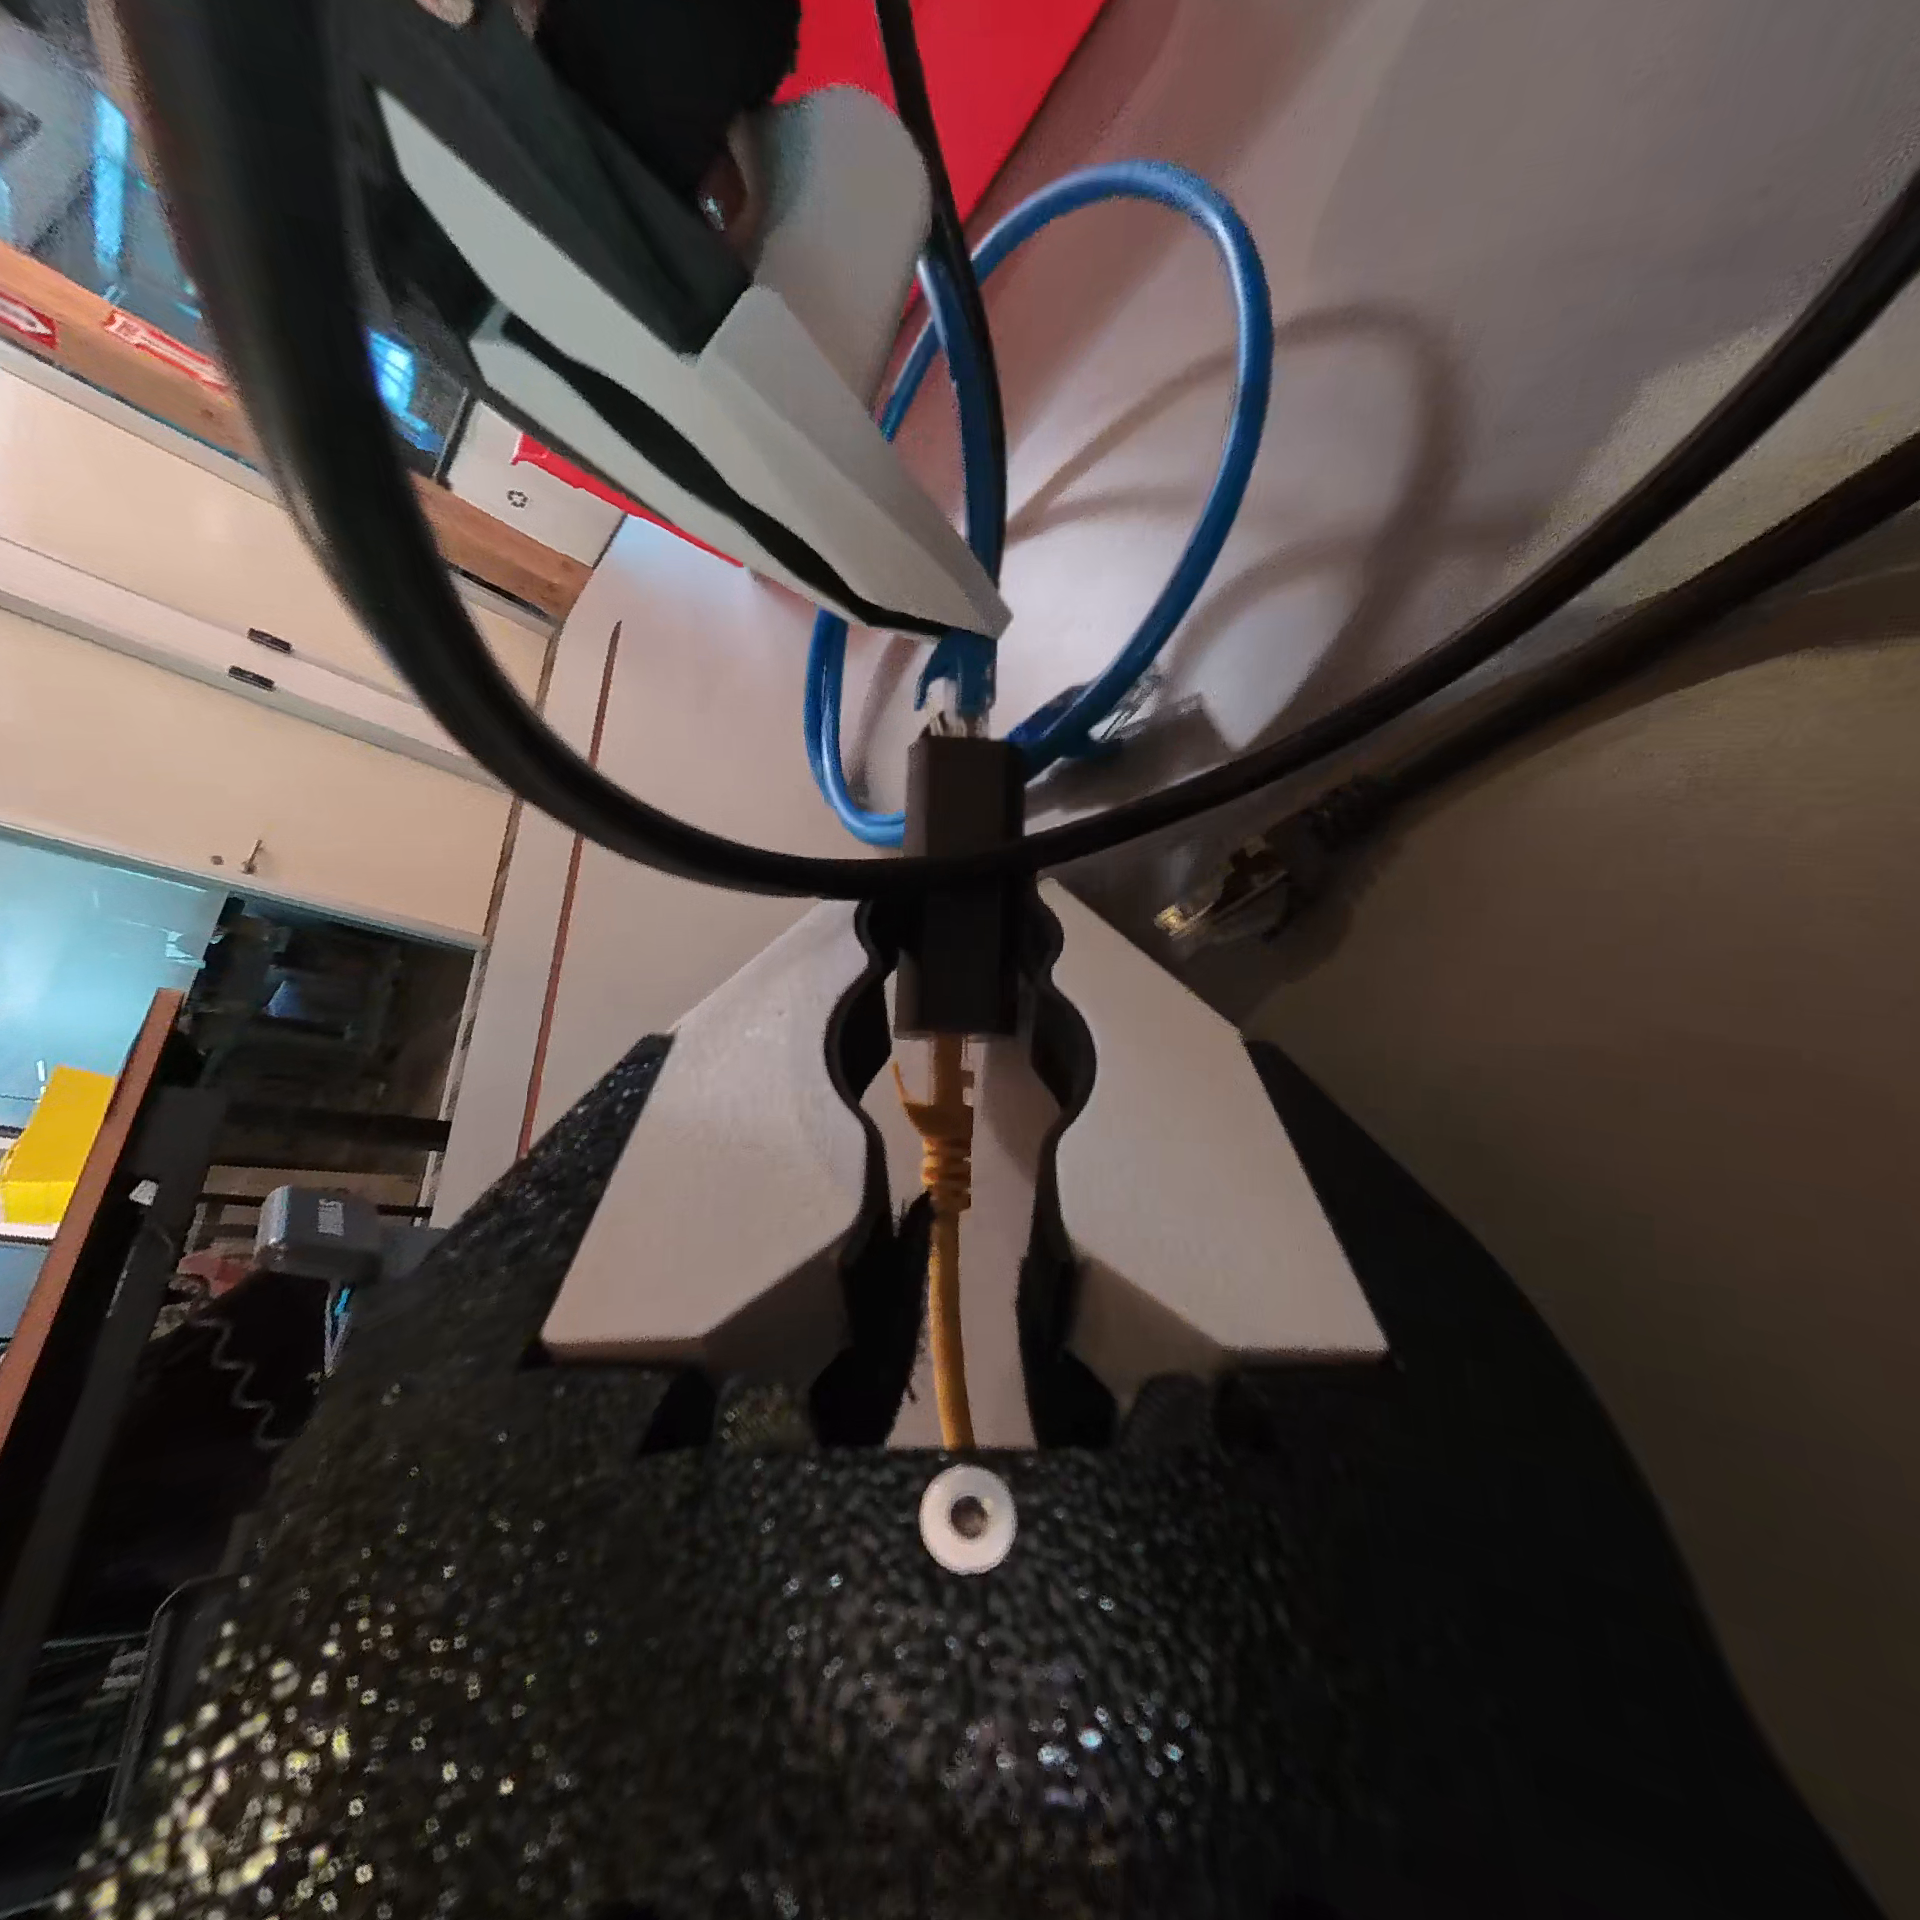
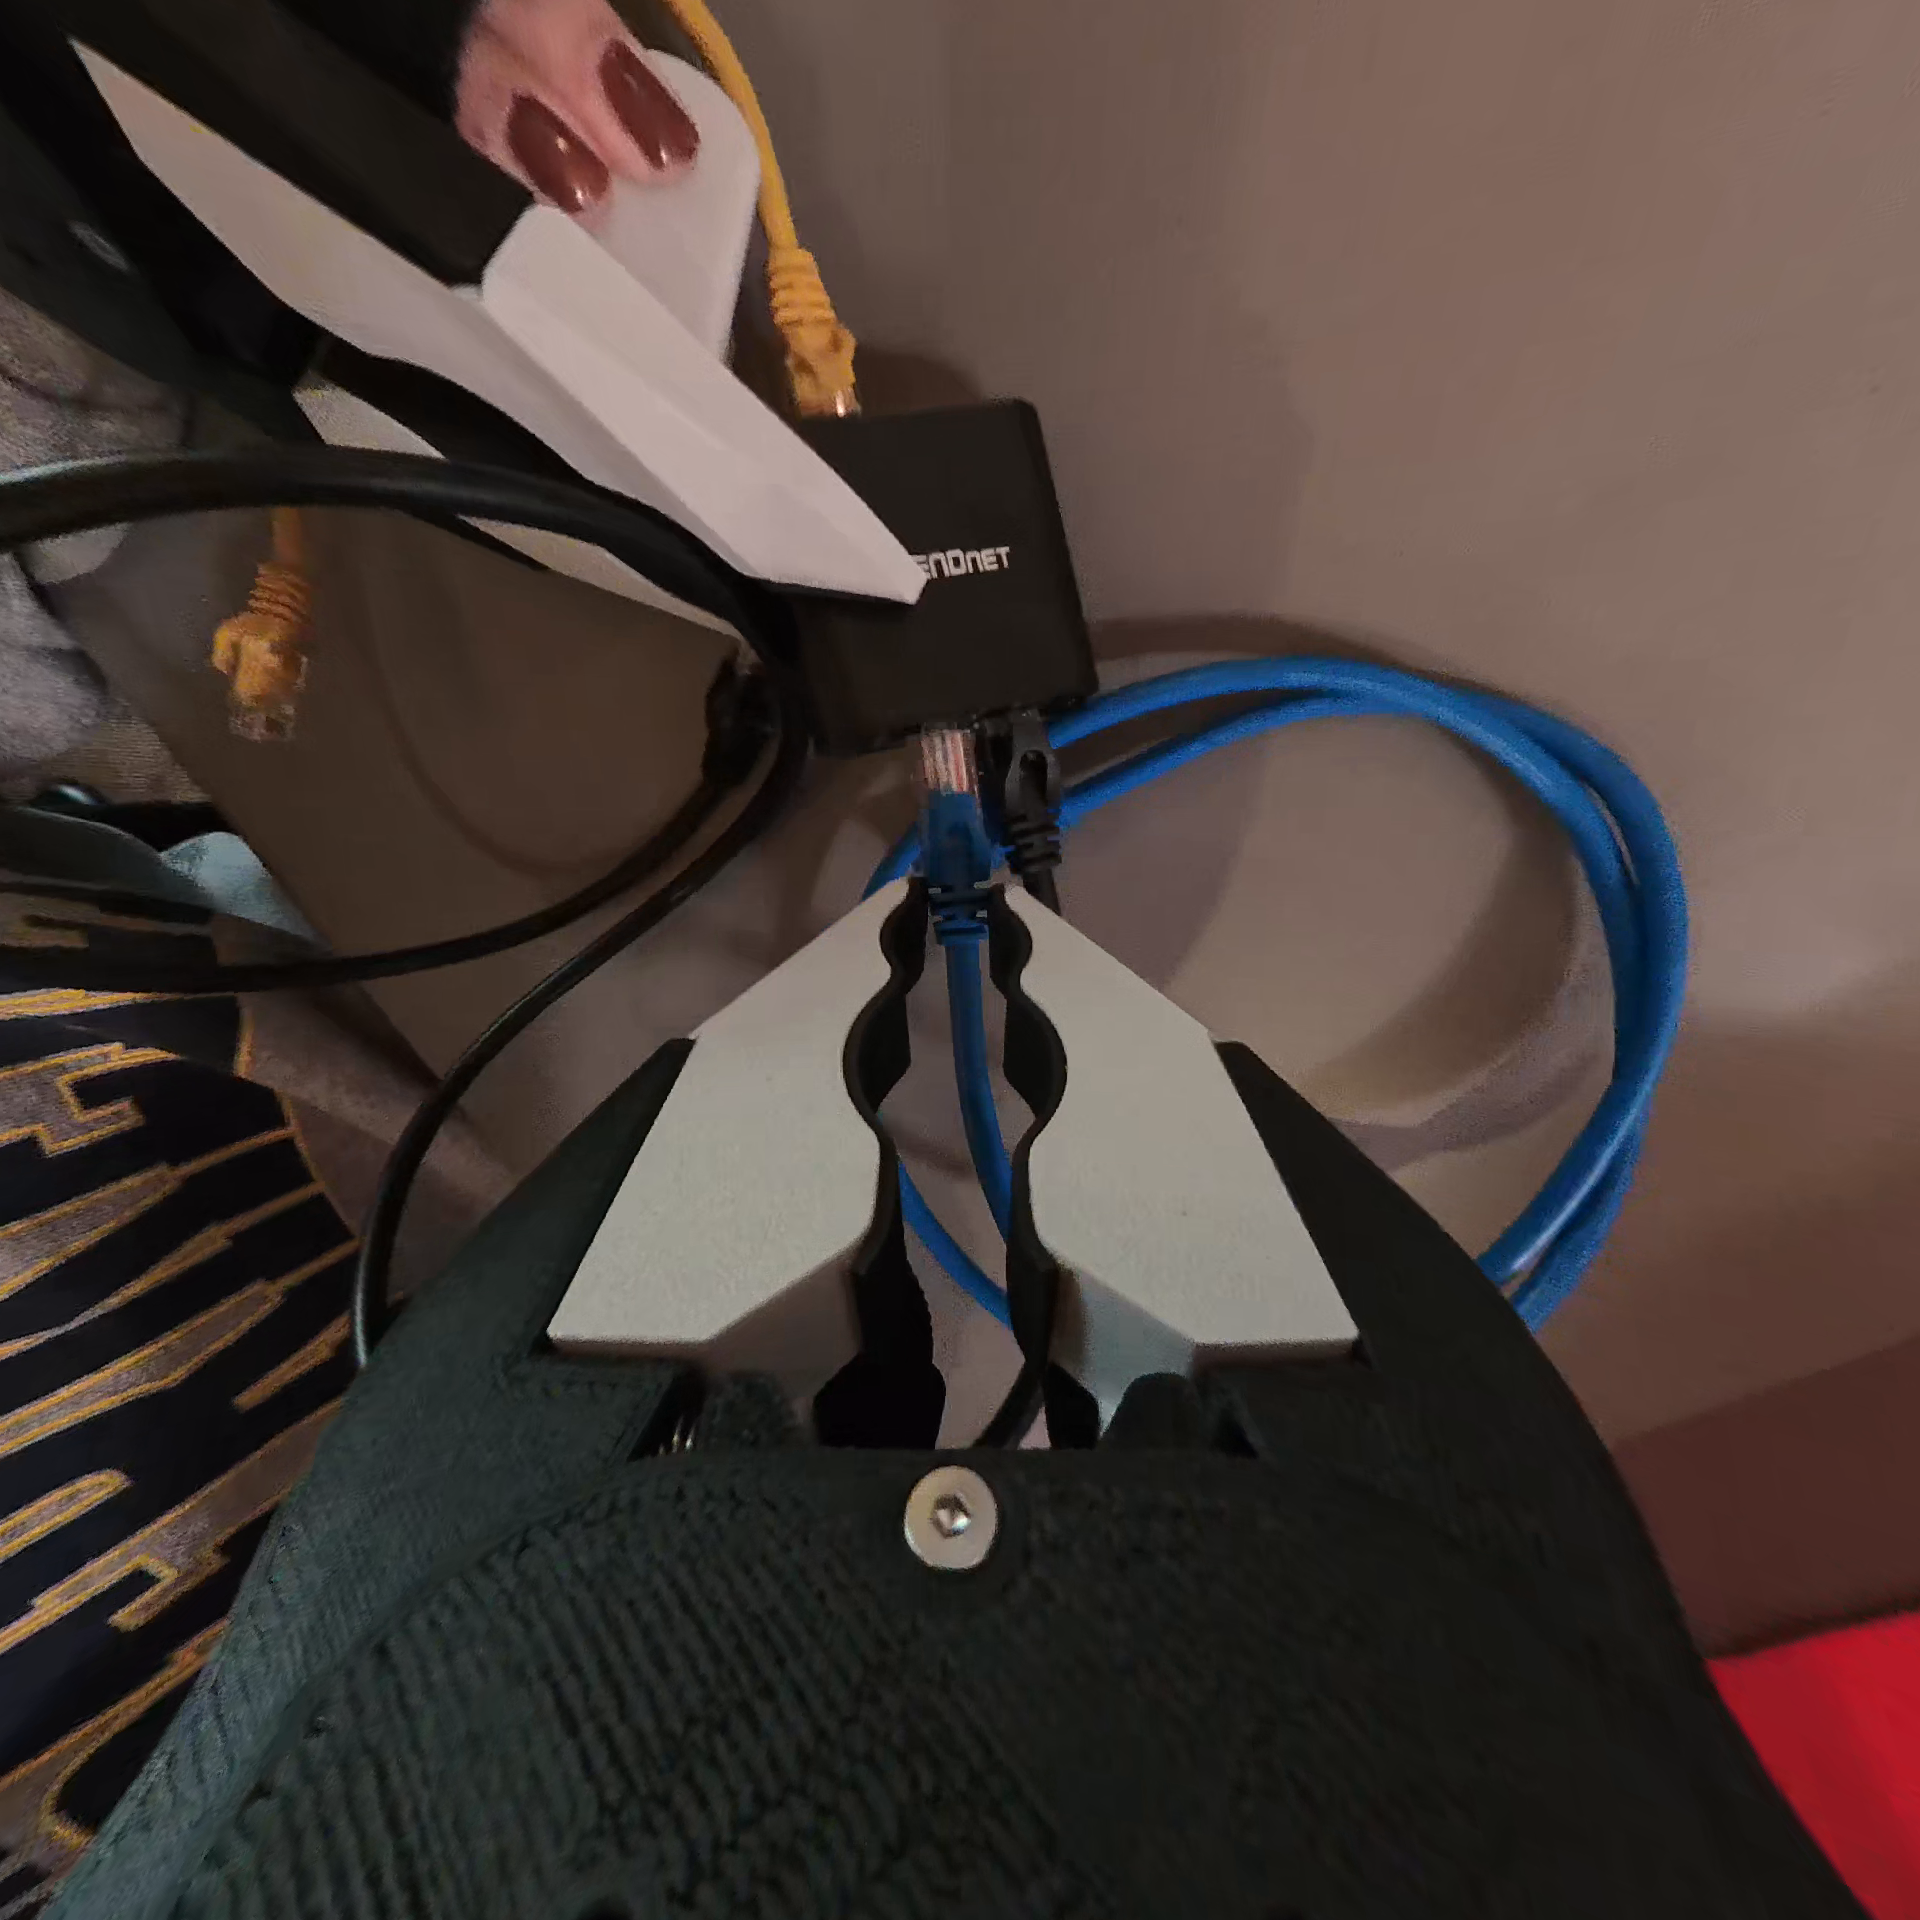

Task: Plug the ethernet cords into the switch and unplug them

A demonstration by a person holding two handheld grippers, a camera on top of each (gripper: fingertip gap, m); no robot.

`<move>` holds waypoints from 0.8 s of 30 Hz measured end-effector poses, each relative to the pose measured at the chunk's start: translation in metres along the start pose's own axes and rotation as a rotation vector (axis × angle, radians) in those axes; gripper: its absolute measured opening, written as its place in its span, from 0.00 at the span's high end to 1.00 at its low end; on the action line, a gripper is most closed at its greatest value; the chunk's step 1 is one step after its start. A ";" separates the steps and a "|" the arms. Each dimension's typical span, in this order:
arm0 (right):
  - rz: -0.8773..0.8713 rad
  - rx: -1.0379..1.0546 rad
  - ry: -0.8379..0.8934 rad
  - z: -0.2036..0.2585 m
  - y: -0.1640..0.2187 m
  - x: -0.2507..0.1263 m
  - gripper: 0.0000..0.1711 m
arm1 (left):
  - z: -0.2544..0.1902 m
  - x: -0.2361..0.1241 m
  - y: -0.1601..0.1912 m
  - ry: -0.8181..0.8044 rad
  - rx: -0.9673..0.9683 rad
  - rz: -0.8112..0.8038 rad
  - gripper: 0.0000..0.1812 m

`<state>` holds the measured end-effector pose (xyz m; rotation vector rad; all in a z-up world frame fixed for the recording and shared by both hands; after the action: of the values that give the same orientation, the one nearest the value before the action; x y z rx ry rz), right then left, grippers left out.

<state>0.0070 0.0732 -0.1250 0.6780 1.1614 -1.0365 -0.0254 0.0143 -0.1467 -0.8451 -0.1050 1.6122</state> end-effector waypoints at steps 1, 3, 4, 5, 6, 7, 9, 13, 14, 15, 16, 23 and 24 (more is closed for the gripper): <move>-0.004 -0.001 -0.014 0.000 0.000 0.001 0.94 | -0.001 0.001 0.000 0.006 0.003 0.005 0.89; -0.019 -0.009 -0.041 -0.001 0.000 0.004 0.94 | -0.002 0.000 0.001 0.012 0.001 0.005 0.89; -0.033 -0.014 -0.057 -0.001 0.000 0.004 0.94 | -0.002 0.000 0.002 0.016 -0.005 0.002 0.89; -0.047 -0.022 -0.071 -0.001 0.000 0.004 0.94 | -0.002 -0.001 0.002 0.020 -0.012 -0.001 0.89; -0.060 -0.036 -0.082 0.000 0.000 0.003 0.94 | -0.002 -0.001 0.002 0.024 -0.014 -0.004 0.89; -0.070 -0.046 -0.092 0.000 0.001 0.003 0.94 | -0.002 -0.001 0.002 0.027 -0.012 -0.006 0.89; -0.095 -0.085 -0.103 0.001 0.001 0.003 0.94 | -0.003 -0.002 0.002 0.029 0.001 -0.005 0.89; -0.176 -0.097 -0.143 -0.002 0.000 0.001 0.94 | -0.003 -0.002 0.003 0.035 -0.009 -0.011 0.89; -0.191 -0.090 -0.159 -0.003 0.000 0.002 0.94 | -0.003 -0.002 0.002 0.036 -0.010 -0.012 0.89; -0.202 -0.083 -0.175 -0.003 0.001 0.002 0.94 | -0.003 -0.002 0.002 0.037 -0.010 -0.014 0.89; -0.216 -0.073 -0.193 -0.004 0.001 0.003 0.94 | -0.004 -0.002 0.002 0.038 -0.013 -0.018 0.89; -0.272 -0.068 -0.219 -0.003 0.001 0.008 0.94 | -0.004 -0.002 0.001 0.058 -0.061 -0.030 0.89; -0.274 -0.087 -0.203 -0.003 0.001 0.010 0.94 | -0.004 -0.002 0.000 0.061 -0.071 -0.035 0.89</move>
<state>0.0075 0.0729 -0.1358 0.3412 1.1335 -1.2462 -0.0236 0.0107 -0.1488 -0.9420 -0.1335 1.5563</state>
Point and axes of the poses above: each gripper's, where its closed fingertips meet, x out along the fingers, y out of its underside, z = x × y across the jaws, the point moved 3 cm from there along -x, back along the fingers, and after that the axes turned 8 degrees about z, right-handed, at the moved point
